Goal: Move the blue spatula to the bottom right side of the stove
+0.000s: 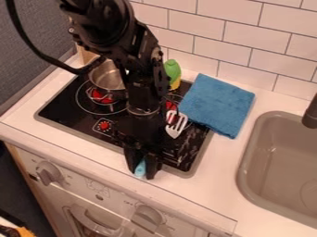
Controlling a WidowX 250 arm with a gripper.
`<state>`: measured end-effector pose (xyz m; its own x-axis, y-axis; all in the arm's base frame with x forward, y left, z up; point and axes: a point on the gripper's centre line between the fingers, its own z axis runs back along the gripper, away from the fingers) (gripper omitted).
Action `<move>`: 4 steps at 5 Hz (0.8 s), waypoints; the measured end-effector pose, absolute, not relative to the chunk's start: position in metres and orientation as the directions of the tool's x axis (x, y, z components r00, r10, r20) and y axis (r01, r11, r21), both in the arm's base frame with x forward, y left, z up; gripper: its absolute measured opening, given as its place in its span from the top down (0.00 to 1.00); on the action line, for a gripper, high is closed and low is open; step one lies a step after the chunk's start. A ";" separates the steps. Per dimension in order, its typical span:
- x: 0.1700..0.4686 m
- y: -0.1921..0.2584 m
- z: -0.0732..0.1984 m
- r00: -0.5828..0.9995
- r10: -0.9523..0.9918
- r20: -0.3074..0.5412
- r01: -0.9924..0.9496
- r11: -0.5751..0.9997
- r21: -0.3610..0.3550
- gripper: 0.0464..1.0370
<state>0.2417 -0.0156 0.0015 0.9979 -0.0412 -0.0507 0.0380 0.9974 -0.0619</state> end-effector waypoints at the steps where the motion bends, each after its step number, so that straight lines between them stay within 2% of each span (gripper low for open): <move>1: 0.239 -0.018 0.002 0.998 -0.044 -0.049 0.042 0.998 -0.037 0.28; 2: 0.237 -0.015 0.016 1.000 -0.017 -0.005 0.017 1.000 -0.017 0.05; 3: 0.235 -0.011 0.044 0.997 0.011 0.072 -0.011 1.000 0.003 0.03; 4: 0.232 -0.010 0.059 0.995 0.024 0.099 -0.025 1.000 0.007 0.04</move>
